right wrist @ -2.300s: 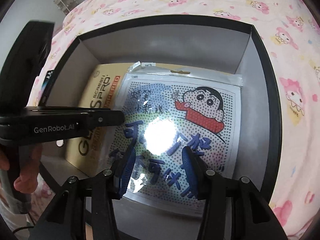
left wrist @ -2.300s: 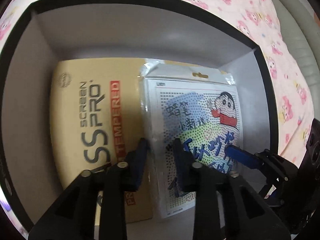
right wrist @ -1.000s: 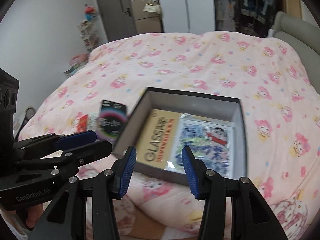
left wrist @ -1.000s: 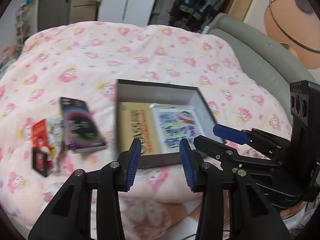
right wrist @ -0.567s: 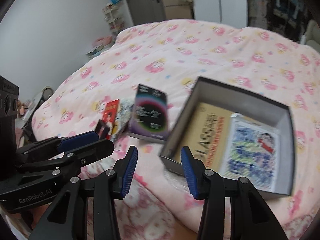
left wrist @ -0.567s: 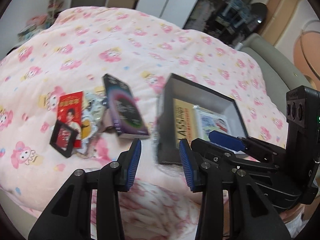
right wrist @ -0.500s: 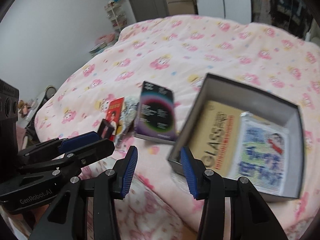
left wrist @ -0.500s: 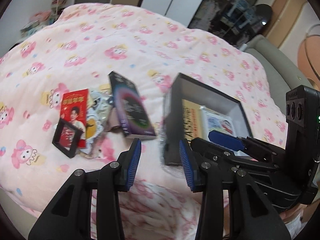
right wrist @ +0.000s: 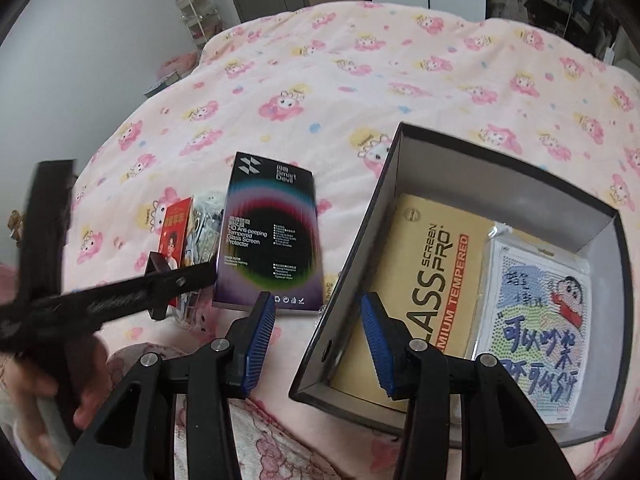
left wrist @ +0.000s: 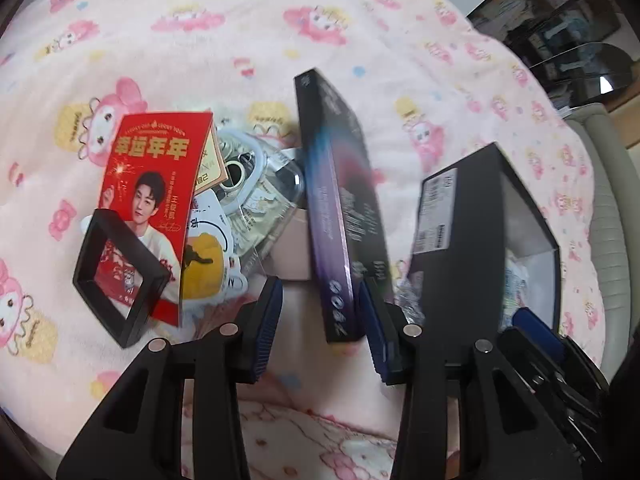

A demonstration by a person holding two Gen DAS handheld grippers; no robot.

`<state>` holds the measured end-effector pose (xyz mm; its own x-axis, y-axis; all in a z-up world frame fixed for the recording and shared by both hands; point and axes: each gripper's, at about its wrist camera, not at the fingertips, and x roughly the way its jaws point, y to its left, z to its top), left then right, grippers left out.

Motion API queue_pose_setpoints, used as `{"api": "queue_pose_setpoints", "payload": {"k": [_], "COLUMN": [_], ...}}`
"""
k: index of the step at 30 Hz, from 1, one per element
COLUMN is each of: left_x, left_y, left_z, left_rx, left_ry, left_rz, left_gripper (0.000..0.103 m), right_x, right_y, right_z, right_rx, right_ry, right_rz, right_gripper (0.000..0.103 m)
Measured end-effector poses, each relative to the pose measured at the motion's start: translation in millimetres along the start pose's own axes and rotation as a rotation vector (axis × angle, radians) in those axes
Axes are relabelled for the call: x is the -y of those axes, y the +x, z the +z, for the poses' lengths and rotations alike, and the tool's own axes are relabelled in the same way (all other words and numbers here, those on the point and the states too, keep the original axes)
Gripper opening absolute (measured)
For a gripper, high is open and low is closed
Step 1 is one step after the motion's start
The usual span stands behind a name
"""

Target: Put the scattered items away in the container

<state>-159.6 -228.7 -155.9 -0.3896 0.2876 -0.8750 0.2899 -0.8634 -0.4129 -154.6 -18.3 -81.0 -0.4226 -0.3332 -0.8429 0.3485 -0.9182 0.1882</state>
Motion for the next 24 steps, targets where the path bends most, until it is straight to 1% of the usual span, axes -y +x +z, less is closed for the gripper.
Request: {"api": "queue_pose_setpoints", "payload": {"k": [3,5,6,7,8,9,11,13,16,18,19,21,23,24], "left_x": [-0.4,1.1,0.6,0.7,0.9,0.4,1.2,-2.4,-19.1,-30.9,-35.4,-45.2,-52.8,-57.3], "left_y": [15.1,25.1,30.8,34.2,35.6,33.8,24.8,0.0,-35.0,-50.2,-55.6,-67.0,-74.0,-72.6], "left_z": [6.4,10.7,13.4,15.0,16.0,17.3,13.6,1.8,-17.2,-25.5,-28.7,-34.6,-40.5,-41.4], "left_rx": [-0.042,-0.065,-0.085,-0.099,-0.106,-0.104,-0.082,-0.021,0.053,0.078,0.082,0.096,0.118,0.119], "left_ry": [-0.003,0.012,0.012,0.009,0.007,-0.001,0.001,-0.004,-0.035,-0.023,-0.008,0.006,0.009,-0.006], "left_rz": [-0.009,-0.028,-0.044,-0.061,-0.103,-0.112,-0.108,-0.138,-0.175,-0.156,-0.162,-0.188,-0.191,-0.206], "left_gripper": [0.051,0.051,0.051,0.045,0.029,0.029,0.026,0.023,0.02,0.019,0.019,0.019,0.019,0.019], "right_x": [3.7,4.7,6.0,5.7,3.9,1.6,-1.9,-4.8,-11.2,-23.2,-28.0,-38.5,-47.8,-52.1], "right_y": [6.8,10.1,8.2,5.0,3.2,2.8,4.8,6.6,0.1,-3.2,-3.6,-9.5,-18.8,-19.1], "right_z": [5.2,7.5,8.7,8.8,9.3,9.1,8.7,6.8,2.5,-1.0,-2.9,-5.5,-4.0,-2.0], "right_rx": [0.006,0.014,0.042,0.07,0.088,0.093,0.082,0.06,0.055,0.053,0.056,0.108,0.16,0.16], "right_ry": [-0.002,-0.002,0.012,0.018,0.014,0.009,0.002,0.002,-0.003,-0.036,-0.046,-0.05,-0.051,-0.055], "right_rz": [0.024,0.032,0.037,0.041,0.051,0.062,0.072,0.068,0.1,0.13,0.136,0.136,0.167,0.178], "right_gripper": [0.042,0.042,0.042,0.042,0.042,0.042,0.042,0.042,0.042,0.042,0.042,0.042,0.042,0.042]}}
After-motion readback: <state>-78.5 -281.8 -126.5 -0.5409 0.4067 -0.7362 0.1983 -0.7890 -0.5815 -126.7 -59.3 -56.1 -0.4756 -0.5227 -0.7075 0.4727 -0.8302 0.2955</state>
